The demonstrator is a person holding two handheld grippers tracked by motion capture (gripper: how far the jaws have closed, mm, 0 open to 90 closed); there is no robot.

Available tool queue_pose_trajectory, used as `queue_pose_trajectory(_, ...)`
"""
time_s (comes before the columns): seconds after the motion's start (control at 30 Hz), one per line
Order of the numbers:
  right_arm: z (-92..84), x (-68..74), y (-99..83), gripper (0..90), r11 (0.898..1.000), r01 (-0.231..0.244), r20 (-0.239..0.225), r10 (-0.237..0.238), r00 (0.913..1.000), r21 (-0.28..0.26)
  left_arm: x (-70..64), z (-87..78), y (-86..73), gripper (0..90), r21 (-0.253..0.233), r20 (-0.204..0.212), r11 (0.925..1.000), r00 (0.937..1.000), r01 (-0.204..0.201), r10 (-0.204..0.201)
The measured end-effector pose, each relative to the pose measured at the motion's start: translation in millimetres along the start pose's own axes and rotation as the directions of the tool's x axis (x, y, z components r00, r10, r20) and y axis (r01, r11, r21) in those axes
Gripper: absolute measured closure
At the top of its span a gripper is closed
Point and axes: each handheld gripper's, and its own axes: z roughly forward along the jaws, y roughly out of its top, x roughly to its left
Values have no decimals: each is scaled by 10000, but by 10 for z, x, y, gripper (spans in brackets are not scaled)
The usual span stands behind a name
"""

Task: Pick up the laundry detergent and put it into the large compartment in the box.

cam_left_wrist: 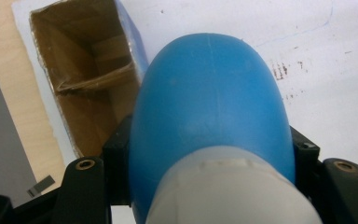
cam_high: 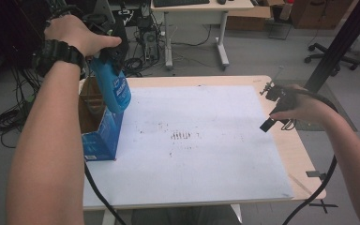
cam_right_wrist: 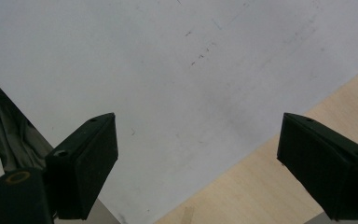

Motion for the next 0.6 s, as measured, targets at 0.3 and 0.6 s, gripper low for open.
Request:
queue_pose_trajectory(0.3, 7, -2, 4, 122, 10000, -64, -3, 64, 10000, 27, 182, -16, -65, 380, 133, -217, 9993, 9992, 339, -336)
queue_pose_trajectory(0.6, 18, 2, 29, 122, 10000, -63, -6, 63, 10000, 71, 354, -61, -124, 380, 19, -196, 9967, 9965, 807, -807)
